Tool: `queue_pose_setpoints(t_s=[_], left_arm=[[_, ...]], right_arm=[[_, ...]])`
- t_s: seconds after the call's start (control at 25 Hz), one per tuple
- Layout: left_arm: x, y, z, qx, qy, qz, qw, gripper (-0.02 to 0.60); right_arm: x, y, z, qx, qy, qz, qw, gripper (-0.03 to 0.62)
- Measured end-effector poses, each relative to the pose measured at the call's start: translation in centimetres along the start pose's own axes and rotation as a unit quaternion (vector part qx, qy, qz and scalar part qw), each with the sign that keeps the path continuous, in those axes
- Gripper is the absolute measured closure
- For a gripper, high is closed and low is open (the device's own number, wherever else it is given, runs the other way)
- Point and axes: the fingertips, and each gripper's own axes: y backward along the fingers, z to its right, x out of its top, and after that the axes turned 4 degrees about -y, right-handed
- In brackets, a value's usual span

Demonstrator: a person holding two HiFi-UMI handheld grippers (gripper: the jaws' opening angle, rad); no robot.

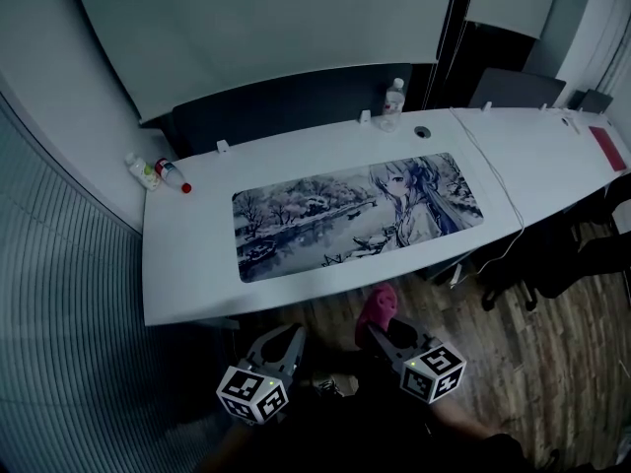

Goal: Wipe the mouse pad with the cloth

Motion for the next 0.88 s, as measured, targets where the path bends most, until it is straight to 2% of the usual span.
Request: queue_pose_setpoints(t_s=[0.88], left_arm=[[-0.4, 2.3, 1.3, -0.002, -0.018, 0.008, 0.9998, 0.575]], right_arm=[[-0.8, 0.9, -2.8, 0.013, 0.009, -0.001, 1.000, 0.487]])
